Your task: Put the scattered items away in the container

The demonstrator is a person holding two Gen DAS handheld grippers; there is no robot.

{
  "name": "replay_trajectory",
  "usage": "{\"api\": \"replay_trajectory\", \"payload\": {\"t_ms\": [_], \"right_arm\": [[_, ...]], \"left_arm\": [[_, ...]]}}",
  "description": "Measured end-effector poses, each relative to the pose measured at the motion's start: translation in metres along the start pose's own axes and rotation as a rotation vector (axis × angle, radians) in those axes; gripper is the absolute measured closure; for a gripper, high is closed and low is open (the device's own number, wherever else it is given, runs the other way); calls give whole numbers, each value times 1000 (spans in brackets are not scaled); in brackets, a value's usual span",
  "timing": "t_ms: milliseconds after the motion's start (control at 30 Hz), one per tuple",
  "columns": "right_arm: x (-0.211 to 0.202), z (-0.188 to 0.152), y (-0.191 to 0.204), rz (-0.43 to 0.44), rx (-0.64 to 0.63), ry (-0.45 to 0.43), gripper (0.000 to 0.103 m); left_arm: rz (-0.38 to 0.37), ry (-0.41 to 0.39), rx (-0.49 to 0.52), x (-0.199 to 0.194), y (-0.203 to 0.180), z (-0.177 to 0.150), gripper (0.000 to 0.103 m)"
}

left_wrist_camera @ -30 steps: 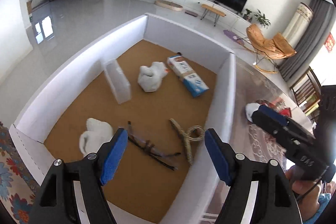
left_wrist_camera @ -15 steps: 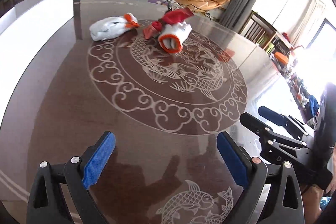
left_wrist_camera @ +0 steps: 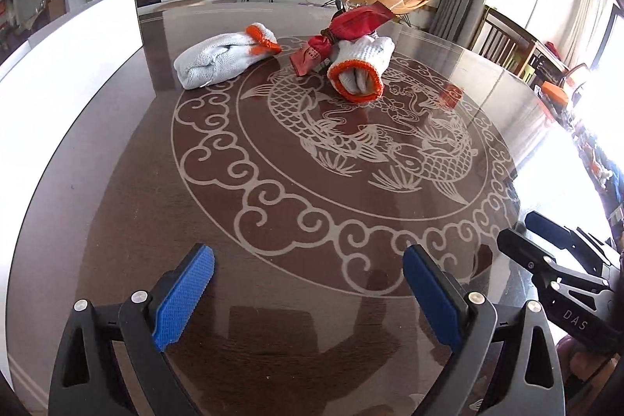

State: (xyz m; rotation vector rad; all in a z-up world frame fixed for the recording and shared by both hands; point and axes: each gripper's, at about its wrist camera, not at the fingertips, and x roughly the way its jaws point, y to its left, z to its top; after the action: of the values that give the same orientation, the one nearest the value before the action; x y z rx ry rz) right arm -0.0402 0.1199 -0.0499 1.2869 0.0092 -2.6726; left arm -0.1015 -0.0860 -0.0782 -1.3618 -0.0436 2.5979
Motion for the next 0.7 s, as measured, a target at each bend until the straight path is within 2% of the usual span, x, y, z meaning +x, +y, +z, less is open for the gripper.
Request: {"api": "replay_trajectory", "payload": {"t_ms": [100,233,400,700], "right_arm": [[2,1,2,2,-6,4,38],[7,2,15,-54,-63,21,34],[7,2,13,-36,-53,23,32],[7,2,12,-37,-55,23,32]], "left_arm": [[13,-13,25,-1,-3,-4,4],[5,-1,31,1,-4,-3,0],[76,27,88,6,-15,-4,0],[79,27,90,6,-15,-5,0]]}}
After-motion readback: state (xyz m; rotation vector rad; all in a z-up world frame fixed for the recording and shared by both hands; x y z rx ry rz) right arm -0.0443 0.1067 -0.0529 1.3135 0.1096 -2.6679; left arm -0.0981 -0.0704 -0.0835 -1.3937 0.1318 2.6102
